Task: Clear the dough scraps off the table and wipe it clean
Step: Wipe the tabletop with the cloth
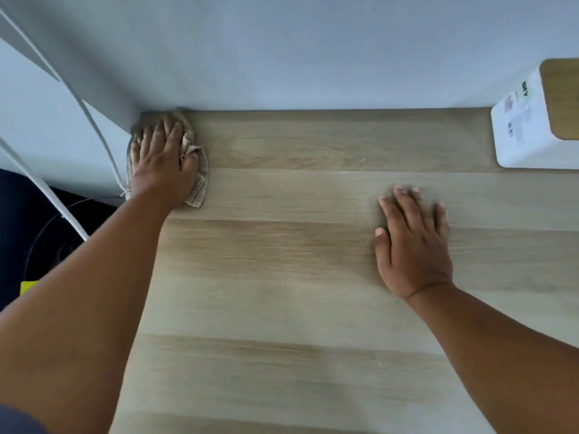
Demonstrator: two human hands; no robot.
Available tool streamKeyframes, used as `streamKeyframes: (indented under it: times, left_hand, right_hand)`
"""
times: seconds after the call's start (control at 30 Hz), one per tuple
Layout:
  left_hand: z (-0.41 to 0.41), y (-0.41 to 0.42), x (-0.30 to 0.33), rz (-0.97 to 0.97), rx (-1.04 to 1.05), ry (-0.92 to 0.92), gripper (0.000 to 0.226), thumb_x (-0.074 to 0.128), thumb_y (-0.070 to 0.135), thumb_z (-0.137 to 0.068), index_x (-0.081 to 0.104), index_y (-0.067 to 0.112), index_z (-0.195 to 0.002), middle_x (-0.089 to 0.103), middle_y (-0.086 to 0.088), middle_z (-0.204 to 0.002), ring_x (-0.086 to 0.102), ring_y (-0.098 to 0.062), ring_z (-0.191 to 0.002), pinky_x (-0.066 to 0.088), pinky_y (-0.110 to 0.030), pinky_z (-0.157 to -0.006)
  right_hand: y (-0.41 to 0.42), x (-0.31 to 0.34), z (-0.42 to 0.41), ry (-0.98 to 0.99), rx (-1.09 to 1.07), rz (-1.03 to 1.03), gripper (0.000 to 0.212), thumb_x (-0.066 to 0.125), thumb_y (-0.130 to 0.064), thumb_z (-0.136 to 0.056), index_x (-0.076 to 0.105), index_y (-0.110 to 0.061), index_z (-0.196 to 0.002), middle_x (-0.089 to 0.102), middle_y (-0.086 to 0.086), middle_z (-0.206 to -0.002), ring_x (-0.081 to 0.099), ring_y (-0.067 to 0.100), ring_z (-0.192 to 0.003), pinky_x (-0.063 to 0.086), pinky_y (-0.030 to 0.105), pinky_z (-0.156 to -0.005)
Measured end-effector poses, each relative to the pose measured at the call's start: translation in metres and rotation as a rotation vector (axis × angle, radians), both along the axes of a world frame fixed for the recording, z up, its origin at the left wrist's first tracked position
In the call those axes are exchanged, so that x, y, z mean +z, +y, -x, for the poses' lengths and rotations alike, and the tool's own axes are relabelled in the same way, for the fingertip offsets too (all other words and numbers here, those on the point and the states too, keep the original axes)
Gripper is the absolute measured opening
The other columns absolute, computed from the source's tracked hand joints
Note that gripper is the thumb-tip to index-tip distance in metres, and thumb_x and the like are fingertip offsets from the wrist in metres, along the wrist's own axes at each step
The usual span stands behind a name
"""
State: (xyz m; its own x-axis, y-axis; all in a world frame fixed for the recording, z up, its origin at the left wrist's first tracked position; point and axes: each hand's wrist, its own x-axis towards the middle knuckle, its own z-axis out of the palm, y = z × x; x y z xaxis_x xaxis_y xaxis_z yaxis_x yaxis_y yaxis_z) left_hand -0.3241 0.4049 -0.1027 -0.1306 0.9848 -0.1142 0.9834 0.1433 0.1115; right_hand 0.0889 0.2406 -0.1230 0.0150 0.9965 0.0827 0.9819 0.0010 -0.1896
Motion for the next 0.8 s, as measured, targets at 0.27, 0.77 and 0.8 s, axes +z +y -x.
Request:
streamKeyframes:
  times: [0.27, 0.77, 0.8]
  left_hand:
    - [-0.014, -0.09, 0.005, 0.017, -0.139, -0.033, 0.075, 0.032, 0.049, -0.094, 0.02, 0.023, -0.163, 0.007, -0.005, -0.173, 0.0, -0.023, -0.159, 0.002, -0.048, -0.128]
    - [0.002, -0.303, 0.001, -0.015, -0.164, -0.062, 0.072, 0.035, 0.048, -0.095, 0.03, 0.021, -0.161, 0.016, -0.006, -0.171, 0.005, -0.024, -0.159, 0.006, -0.05, -0.128]
    - [0.003, -0.318, 0.001, -0.015, -0.144, -0.061, 0.072, 0.035, 0.048, -0.095, 0.028, 0.022, -0.161, 0.015, -0.006, -0.171, 0.004, -0.022, -0.159, 0.006, -0.05, -0.128]
  right_hand:
    - [-0.001, 0.0, 0.0, 0.009, 0.007, -0.007, 0.058, 0.037, -0.036, -0.097, 0.048, -0.014, -0.149, 0.034, 0.011, -0.164, 0.024, 0.034, -0.155, 0.013, 0.062, -0.124]
    - [-0.004, 0.006, 0.0, 0.066, 0.037, 0.055, 0.062, 0.043, -0.042, -0.092, 0.048, -0.014, -0.148, 0.034, 0.013, -0.164, 0.026, 0.036, -0.154, 0.012, 0.064, -0.124]
    - [-0.004, 0.007, -0.001, 0.083, 0.04, 0.061, 0.062, 0.044, -0.041, -0.093, 0.048, -0.014, -0.148, 0.033, 0.012, -0.164, 0.025, 0.036, -0.154, 0.011, 0.063, -0.125]
